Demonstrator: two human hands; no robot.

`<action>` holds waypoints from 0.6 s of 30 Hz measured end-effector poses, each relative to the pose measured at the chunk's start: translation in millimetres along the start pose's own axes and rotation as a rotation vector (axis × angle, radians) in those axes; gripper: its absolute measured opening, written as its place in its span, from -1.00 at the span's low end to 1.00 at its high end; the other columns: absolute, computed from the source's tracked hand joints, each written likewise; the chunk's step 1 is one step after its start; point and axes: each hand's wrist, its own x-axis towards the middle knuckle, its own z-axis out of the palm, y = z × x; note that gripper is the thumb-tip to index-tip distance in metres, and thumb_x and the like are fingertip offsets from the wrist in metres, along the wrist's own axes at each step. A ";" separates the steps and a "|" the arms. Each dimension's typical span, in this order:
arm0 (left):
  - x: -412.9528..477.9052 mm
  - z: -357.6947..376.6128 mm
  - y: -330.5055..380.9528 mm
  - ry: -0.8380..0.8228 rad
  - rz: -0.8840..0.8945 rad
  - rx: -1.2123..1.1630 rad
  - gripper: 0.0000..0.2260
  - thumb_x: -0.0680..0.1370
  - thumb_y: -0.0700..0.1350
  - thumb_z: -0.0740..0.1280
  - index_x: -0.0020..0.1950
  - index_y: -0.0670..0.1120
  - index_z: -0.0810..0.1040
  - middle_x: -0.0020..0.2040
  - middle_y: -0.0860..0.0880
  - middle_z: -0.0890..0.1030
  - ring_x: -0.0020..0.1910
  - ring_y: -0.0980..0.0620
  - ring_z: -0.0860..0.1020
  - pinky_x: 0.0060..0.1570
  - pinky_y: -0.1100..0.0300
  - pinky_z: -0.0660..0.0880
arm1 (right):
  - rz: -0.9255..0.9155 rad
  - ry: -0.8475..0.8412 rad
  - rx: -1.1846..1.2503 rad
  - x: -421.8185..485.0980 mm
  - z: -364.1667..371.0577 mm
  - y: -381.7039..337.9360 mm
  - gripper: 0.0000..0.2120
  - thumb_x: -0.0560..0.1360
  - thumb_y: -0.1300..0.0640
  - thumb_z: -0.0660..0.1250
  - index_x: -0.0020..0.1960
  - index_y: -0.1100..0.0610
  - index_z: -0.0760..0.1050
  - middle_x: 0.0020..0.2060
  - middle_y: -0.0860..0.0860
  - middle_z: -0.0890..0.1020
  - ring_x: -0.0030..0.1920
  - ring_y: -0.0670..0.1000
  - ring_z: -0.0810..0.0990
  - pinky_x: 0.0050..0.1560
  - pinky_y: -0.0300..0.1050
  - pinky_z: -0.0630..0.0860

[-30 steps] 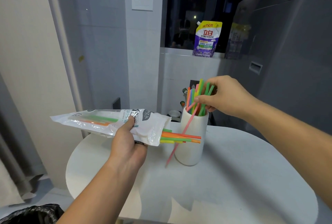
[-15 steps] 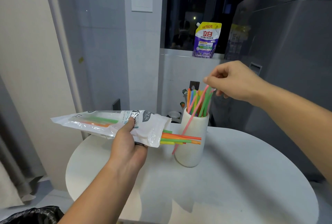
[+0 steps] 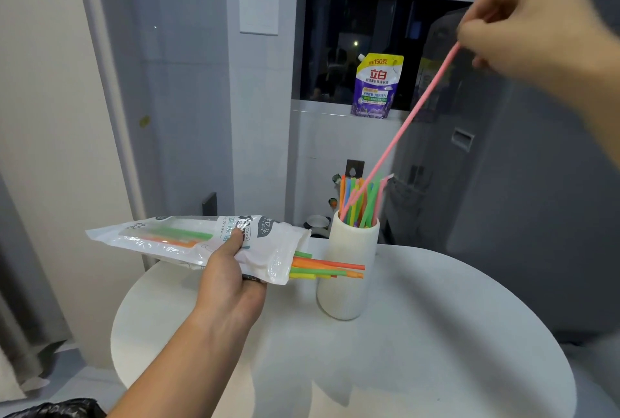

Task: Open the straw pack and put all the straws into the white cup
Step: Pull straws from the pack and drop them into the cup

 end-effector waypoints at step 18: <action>-1.0 0.4 -0.9 0.012 -0.014 -0.001 -0.71 0.66 -0.19 0.31 0.39 -0.11 0.53 0.11 -0.07 0.74 -0.10 0.02 0.74 -0.22 0.02 0.71 | -0.144 -0.108 -0.161 -31.2 44.1 -4.8 -0.89 0.50 0.20 0.35 -0.10 0.12 0.66 -0.25 -0.03 0.65 -0.27 -0.15 0.55 -0.13 -0.23 0.46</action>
